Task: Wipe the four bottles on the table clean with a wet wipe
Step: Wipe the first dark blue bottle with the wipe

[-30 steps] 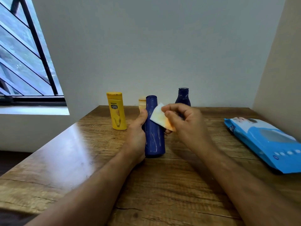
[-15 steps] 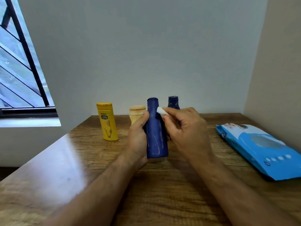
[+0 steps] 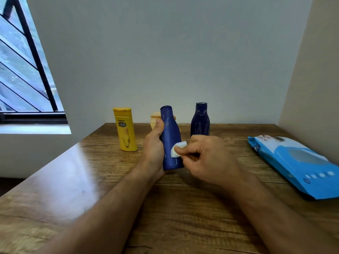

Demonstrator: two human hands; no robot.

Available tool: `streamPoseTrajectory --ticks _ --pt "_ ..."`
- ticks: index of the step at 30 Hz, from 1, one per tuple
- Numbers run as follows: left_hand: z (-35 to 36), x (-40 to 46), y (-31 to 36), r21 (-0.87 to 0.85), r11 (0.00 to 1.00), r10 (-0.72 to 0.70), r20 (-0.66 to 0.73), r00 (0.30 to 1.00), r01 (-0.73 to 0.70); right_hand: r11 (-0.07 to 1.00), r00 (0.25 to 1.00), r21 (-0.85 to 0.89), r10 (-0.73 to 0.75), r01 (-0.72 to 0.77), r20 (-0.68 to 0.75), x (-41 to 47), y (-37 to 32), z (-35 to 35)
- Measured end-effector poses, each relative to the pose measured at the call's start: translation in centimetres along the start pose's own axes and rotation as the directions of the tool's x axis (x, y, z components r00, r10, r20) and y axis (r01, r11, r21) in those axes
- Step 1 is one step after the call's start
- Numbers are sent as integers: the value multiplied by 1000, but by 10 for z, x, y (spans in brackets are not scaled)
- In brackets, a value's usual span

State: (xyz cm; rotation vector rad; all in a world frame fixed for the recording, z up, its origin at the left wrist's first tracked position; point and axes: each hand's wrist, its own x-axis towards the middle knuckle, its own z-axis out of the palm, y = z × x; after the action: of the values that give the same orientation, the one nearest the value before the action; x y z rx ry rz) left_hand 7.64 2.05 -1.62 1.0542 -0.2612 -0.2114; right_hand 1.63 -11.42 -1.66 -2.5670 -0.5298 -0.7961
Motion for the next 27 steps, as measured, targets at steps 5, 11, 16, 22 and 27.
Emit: streamPoseTrajectory --ticks 5,11,16,22,27 --pt "3 -15 -5 33 998 -55 127 990 51 998 960 18 66 -63 -271 -1 -7 -2" --pt "7 -19 -5 -26 996 -78 106 991 81 998 974 38 56 -49 -219 -2 -7 -5" --pt "-2 -10 4 -125 992 16 -41 999 -21 993 999 113 -25 20 37 -8 -11 -6" --pt "5 -16 -7 9 998 -56 108 993 55 996 961 28 93 -89 -261 -1 -8 -2" --pt "8 -15 -7 -29 998 -52 130 990 57 994 954 73 93 -76 -283 -1 -4 -6"
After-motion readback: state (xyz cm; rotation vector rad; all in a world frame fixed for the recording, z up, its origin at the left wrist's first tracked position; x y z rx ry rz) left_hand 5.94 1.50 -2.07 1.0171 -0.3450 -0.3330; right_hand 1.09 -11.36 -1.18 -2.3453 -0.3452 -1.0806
